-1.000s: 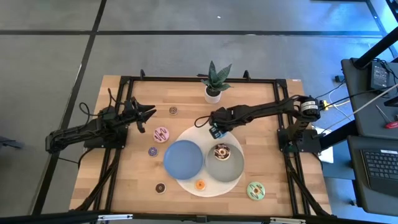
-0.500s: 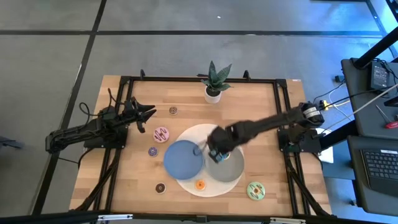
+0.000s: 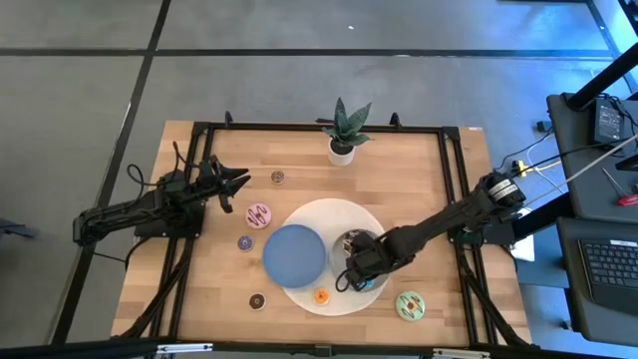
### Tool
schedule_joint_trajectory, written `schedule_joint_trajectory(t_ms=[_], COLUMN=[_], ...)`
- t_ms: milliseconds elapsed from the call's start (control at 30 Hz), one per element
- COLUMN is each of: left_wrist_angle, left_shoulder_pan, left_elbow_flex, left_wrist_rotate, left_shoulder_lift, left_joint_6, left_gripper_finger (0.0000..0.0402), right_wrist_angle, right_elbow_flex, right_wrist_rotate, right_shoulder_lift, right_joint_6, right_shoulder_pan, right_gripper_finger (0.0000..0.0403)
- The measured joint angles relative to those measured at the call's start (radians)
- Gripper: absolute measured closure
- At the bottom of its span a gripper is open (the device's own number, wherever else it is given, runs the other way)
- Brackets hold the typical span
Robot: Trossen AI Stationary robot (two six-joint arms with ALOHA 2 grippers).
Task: Pick & Place donuts
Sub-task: Put the big blue donut on the gray plate
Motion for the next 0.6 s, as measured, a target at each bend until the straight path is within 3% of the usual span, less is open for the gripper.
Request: schedule_joint_trajectory(t_ms=[267, 600], left_wrist_angle=[0.0, 0.0], left_shoulder_pan=[0.0, 0.0], left_elbow_flex=[0.0, 0.0], left_wrist_rotate=[0.0, 0.0], left_shoulder_lift=[0.0, 0.0], left_joint_6=[0.0, 0.0], left_gripper_finger=[0.0291, 0.029], right_wrist_angle=[0.14, 0.143], right_elbow_flex=[-0.113, -0.151], right_wrist_rotate=[-0.017, -0.024], right_shoulder_lift=[0.0, 0.0], right_joint_6=[0.033, 0.046], right_shoulder_pan=[0.001, -0.001], right_gripper_finger=[0.0353, 0.0337])
